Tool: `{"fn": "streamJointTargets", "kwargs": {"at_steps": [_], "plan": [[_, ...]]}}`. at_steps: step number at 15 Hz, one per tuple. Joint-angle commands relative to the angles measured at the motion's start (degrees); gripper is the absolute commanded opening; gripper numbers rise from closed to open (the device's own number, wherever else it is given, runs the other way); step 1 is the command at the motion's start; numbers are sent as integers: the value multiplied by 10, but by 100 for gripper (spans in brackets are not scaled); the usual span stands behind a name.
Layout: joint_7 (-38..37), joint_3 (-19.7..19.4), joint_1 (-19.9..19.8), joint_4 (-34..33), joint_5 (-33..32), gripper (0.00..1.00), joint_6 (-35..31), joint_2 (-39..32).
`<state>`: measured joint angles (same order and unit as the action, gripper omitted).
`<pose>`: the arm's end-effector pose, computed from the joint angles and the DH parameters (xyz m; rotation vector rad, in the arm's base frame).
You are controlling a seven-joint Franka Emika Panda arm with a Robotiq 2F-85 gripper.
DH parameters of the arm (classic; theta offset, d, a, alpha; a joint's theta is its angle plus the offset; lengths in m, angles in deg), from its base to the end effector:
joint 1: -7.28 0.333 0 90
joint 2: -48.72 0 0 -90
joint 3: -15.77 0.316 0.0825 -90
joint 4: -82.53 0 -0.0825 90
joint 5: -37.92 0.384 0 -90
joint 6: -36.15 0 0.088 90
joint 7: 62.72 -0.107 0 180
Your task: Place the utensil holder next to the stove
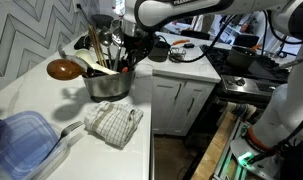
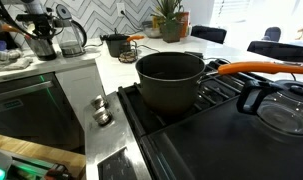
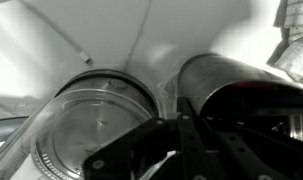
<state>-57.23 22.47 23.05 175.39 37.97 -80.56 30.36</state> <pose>0.6160 0.2460 0.4480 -2.9986 -0.7337 -0.1412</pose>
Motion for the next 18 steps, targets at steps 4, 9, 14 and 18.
{"fn": "streamJointTargets", "kwargs": {"at_steps": [4,9,14,18], "plan": [[42,1,-55,82,-1,1,-113,35],[59,0,-83,96,10,1,-155,32],[61,-5,-104,116,18,1,-178,43],[61,-8,-118,129,25,1,-188,51]]}}
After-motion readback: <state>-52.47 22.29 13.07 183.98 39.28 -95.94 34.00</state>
